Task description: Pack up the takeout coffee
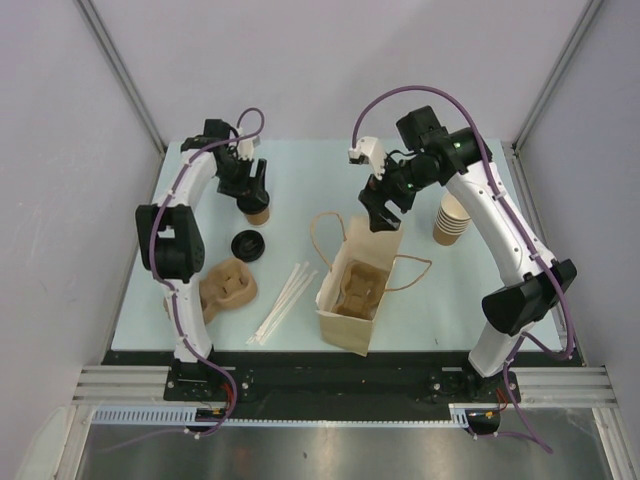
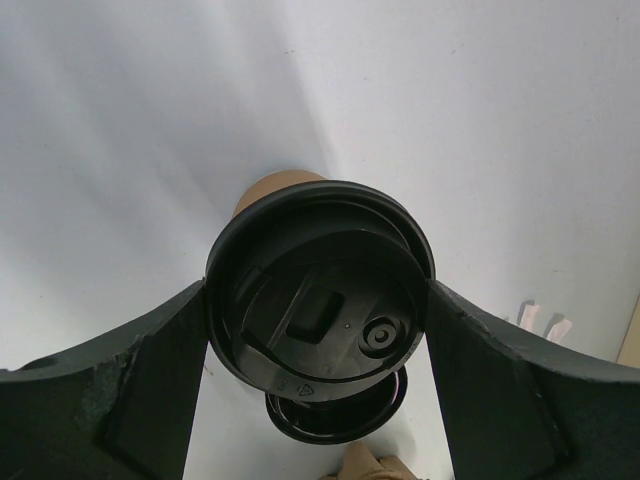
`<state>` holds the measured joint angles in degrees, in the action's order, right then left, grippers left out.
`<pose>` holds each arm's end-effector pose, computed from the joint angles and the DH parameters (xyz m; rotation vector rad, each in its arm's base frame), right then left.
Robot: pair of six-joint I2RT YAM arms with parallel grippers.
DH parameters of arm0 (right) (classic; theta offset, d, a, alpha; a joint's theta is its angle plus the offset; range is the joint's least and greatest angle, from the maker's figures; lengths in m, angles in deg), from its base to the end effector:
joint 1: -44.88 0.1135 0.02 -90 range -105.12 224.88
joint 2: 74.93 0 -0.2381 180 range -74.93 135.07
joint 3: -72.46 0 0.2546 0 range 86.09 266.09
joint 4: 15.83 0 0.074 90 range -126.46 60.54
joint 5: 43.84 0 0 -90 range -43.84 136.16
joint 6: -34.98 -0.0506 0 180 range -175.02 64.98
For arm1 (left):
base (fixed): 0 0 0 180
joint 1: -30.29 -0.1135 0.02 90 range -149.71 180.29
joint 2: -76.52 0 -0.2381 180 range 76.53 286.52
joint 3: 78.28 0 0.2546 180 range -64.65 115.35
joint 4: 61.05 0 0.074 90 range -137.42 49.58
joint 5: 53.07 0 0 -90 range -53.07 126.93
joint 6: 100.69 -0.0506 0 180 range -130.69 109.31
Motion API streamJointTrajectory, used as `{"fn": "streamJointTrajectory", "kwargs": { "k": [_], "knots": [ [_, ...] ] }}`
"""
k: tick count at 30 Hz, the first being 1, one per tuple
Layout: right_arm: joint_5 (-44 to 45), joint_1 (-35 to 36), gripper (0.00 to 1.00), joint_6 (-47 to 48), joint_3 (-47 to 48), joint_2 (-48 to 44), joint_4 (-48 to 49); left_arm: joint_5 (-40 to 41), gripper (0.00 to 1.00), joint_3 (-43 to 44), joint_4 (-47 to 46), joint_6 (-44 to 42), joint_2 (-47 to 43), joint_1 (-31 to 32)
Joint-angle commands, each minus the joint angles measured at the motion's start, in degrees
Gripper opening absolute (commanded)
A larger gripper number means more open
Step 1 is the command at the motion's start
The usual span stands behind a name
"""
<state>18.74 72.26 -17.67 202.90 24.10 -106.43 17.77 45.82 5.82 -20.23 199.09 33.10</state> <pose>0.2873 0.1750 0.3792 -1.4892 2.0339 0.5511 0.4521 -0.0388 0.2103 0.3844 2.6386 -0.4148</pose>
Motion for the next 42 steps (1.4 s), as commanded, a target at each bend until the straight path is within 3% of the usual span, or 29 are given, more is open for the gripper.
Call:
{"fn": "streamJointTrajectory", "kwargs": {
  "k": [1,8,13,16,17,19,20,22,23,28,38,42],
  "knots": [
    [0.9,-0.7,0.94,0.6,1.8,0.6,-3.3,-1.3,0.41,0.8,0.6,-1.4,-7.3,-0.4],
    [1.7,-0.7,0.95,0.8,2.0,1.3,-3.9,-6.2,0.33,2.1,2.6,-3.8,-15.8,-0.4],
    [3.3,-0.7,0.91,1.7,1.5,2.1,-4.1,-12.4,0.31,4.7,2.4,-4.6,-21.7,-0.5],
    [3.9,-0.6,0.71,2.2,1.6,2.9,-4.3,-17.7,0.30,7.0,2.8,-4.4,-24.7,-0.5],
    [3.8,-0.6,0.51,2.3,1.7,3.1,-4.4,-19.1,0.29,7.5,2.6,-4.3,-25.7,-0.5],
    [2.9,-0.3,0.37,2.7,2.0,3.3,-4.4,-22.7,0.29,8.0,1.3,-4.0,-28.4,-0.5],
    [2.5,-0.2,0.25,2.7,2.2,3.3,-4.2,-25.5,0.28,8.1,0.7,-4.1,-29.3,-0.4],
    [1.3,0.0,0.13,2.9,3.0,3.3,-4.3,-28.6,0.27,8.2,-0.9,-3.7,-31.7,-0.3],
    [1.2,0.2,0.01,2.8,3.3,3.5,-4.2,-31.4,0.27,8.4,-1.3,-3.6,-32.1,-0.1],
    [1.1,0.8,0.00,2.7,5.0,4.0,-4.1,-34.6,0.24,14.8,-0.1,-5.0,-34.6,4.6],
    [2.6,2.5,0.00,1.3,6.5,2.9,-2.4,-28.2,0.25,15.1,9.9,-20.9,-38.4,28.8],
    [4.6,3.8,0.00,0.5,6.6,2.4,-2.2,-23.6,0.24,11.2,12.5,-26.3,-40.0,35.2]
  ]
}}
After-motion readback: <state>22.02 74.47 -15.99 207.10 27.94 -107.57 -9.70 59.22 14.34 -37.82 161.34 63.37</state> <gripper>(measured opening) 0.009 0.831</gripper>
